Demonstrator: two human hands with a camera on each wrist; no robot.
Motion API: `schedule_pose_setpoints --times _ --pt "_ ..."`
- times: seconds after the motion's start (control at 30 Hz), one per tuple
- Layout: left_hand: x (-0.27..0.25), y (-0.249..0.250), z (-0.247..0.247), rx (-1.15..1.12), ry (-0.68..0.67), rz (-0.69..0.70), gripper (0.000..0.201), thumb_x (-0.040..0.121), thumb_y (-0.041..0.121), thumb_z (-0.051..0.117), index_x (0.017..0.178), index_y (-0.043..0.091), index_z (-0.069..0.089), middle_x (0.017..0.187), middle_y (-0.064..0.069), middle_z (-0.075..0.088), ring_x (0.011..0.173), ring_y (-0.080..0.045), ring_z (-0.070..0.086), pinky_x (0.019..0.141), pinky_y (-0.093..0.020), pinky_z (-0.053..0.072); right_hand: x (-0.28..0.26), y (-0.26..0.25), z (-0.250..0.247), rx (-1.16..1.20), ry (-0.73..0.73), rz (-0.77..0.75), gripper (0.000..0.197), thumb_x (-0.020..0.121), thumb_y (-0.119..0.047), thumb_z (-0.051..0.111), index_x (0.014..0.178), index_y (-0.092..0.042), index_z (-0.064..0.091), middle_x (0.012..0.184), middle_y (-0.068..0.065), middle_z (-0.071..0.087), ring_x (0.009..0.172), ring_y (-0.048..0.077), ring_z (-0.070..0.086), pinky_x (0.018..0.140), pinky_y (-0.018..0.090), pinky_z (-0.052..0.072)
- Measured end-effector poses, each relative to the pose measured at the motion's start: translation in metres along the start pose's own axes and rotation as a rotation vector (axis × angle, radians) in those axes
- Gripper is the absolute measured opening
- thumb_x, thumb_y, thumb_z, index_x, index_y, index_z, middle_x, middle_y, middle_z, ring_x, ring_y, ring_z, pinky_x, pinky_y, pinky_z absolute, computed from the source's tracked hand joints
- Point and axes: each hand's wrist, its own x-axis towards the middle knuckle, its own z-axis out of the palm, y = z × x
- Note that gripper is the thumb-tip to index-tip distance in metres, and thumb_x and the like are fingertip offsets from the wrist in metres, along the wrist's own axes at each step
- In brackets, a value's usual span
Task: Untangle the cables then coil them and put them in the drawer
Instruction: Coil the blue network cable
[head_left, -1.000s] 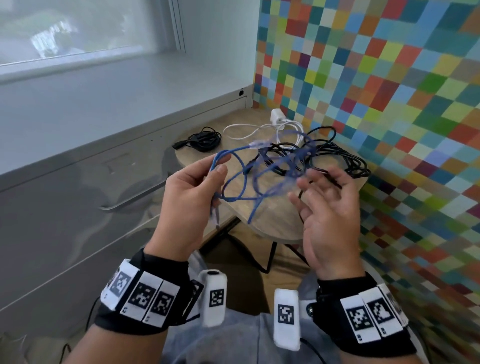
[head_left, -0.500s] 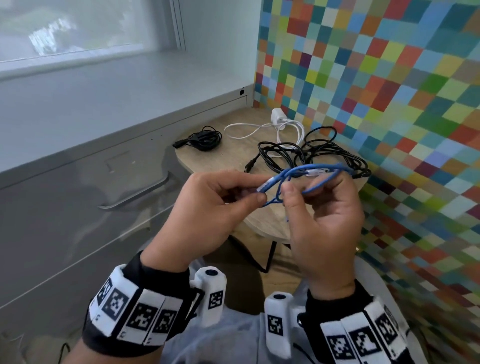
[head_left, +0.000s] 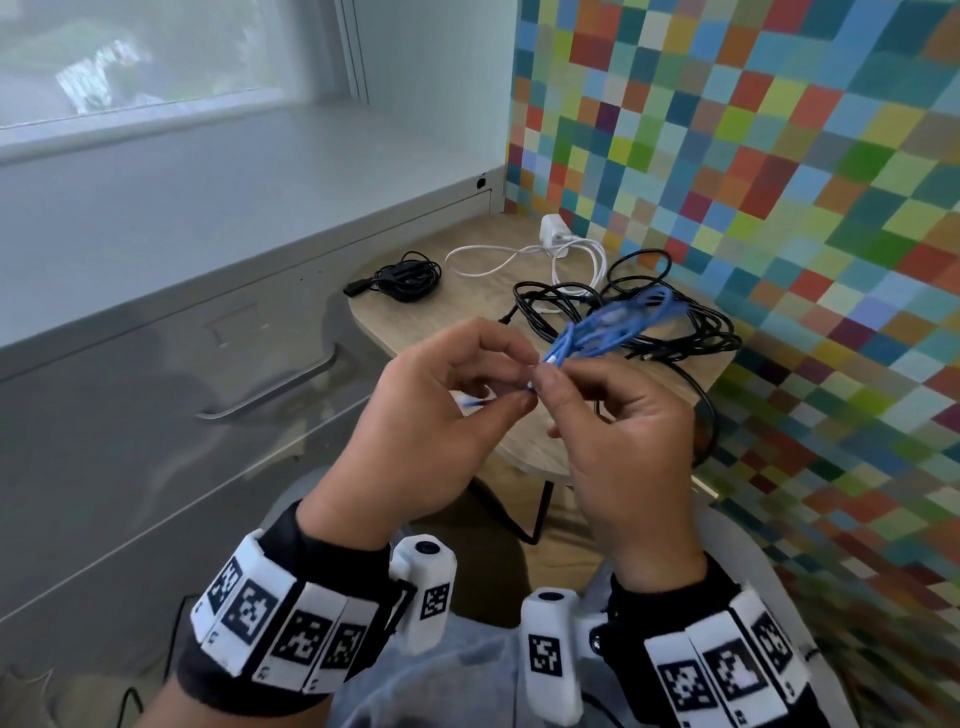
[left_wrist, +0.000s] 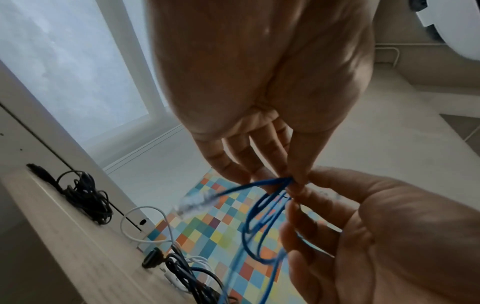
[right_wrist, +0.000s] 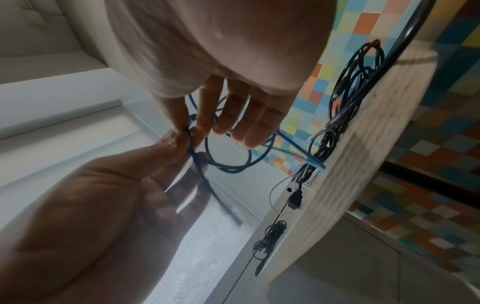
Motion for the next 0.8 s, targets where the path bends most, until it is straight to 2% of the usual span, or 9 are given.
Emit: schedule_pose_setpoints --times 0.1,0.17,0.3,0.4,0.5,0.57,0.63,0.7,0.8 --pt "0.000 0.001 0.000 0.107 -0.018 0.006 0.035 0.086 0.004 0.080 0.107 0.031 0.072 0.091 0.018 0.078 0.094 0.000 0.073 0.090 -0.021 0.055 0.000 0.004 -0.001 -0.013 0.029 -0.021 0.006 0.093 -0.019 0.076 0.092 -0.014 0.080 0.087 0.000 0.072 0.081 0.024 0.069 0.064 0.049 0.059" --pt "0.001 0.000 0.001 0.134 0.006 0.017 0.033 0.088 0.006 0.078 0.109 0.032 0.076 0.094 0.020 0.078 0.093 0.004 0.072 0.089 -0.021 0.057 -0.001 0.005 0.000 -0.017 0.048 -0.035 0.008 0.094 -0.022 0.075 0.093 -0.016 0.080 0.088 -0.001 0.072 0.081 0.025 0.069 0.063 0.052 0.059" --pt "0.004 -0.008 0.002 -0.006 0.197 0.015 0.027 0.092 0.000 0.072 0.105 0.023 0.076 0.093 0.006 0.079 0.085 -0.013 0.077 0.081 -0.034 0.062 0.002 0.009 -0.004 0.045 0.156 0.021 0.014 0.097 -0.017 0.072 0.085 -0.012 0.076 0.073 0.006 0.068 0.066 0.026 0.065 0.063 0.052 0.059" --pt "0.010 -0.015 -0.010 -0.161 0.379 -0.018 0.030 0.095 -0.009 0.061 0.103 0.019 0.070 0.086 0.001 0.071 0.081 -0.021 0.077 0.073 -0.030 0.060 0.008 0.009 -0.011 0.142 0.229 0.097 0.018 0.097 -0.019 0.068 0.080 -0.018 0.074 0.063 0.003 0.063 0.060 0.023 0.061 0.065 0.044 0.057" --pt "0.014 -0.020 -0.026 -0.334 0.482 -0.087 0.033 0.087 -0.010 0.047 0.089 0.015 0.068 0.073 0.001 0.066 0.074 -0.024 0.073 0.068 -0.032 0.057 0.013 0.010 -0.017 0.295 0.295 0.206 0.030 0.102 -0.014 0.061 0.076 -0.024 0.074 0.057 -0.004 0.056 0.057 0.018 0.055 0.069 0.044 0.054" --pt "0.013 -0.020 -0.034 -0.392 0.450 -0.094 0.040 0.081 -0.011 0.041 0.077 0.015 0.071 0.070 -0.002 0.067 0.076 -0.026 0.071 0.072 -0.035 0.056 0.017 0.010 -0.022 0.382 0.286 0.235 0.029 0.106 -0.011 0.055 0.082 -0.018 0.072 0.058 -0.003 0.054 0.056 0.018 0.052 0.067 0.042 0.053" --pt "0.010 -0.017 -0.038 -0.438 0.322 -0.056 0.049 0.079 -0.010 0.038 0.072 0.018 0.077 0.075 -0.005 0.072 0.087 -0.034 0.070 0.084 -0.041 0.057 0.019 0.009 -0.025 0.424 0.234 0.236 0.025 0.108 -0.013 0.052 0.089 -0.013 0.069 0.061 0.000 0.053 0.056 0.019 0.052 0.062 0.039 0.053" --pt "0.007 -0.016 -0.039 -0.502 0.209 -0.034 0.049 0.081 -0.006 0.035 0.078 0.014 0.080 0.082 -0.012 0.074 0.095 -0.042 0.068 0.093 -0.047 0.055 0.019 0.009 -0.026 0.448 0.171 0.226 0.024 0.108 -0.014 0.050 0.092 -0.013 0.068 0.064 0.003 0.053 0.058 0.022 0.051 0.061 0.039 0.053" --pt "0.008 -0.020 -0.033 -0.460 0.224 -0.097 0.039 0.089 0.002 0.043 0.090 0.015 0.079 0.087 -0.013 0.074 0.095 -0.039 0.068 0.090 -0.046 0.052 0.015 0.009 -0.024 0.456 0.104 0.215 0.021 0.104 -0.020 0.054 0.094 -0.012 0.071 0.065 0.006 0.052 0.060 0.024 0.050 0.064 0.041 0.052"
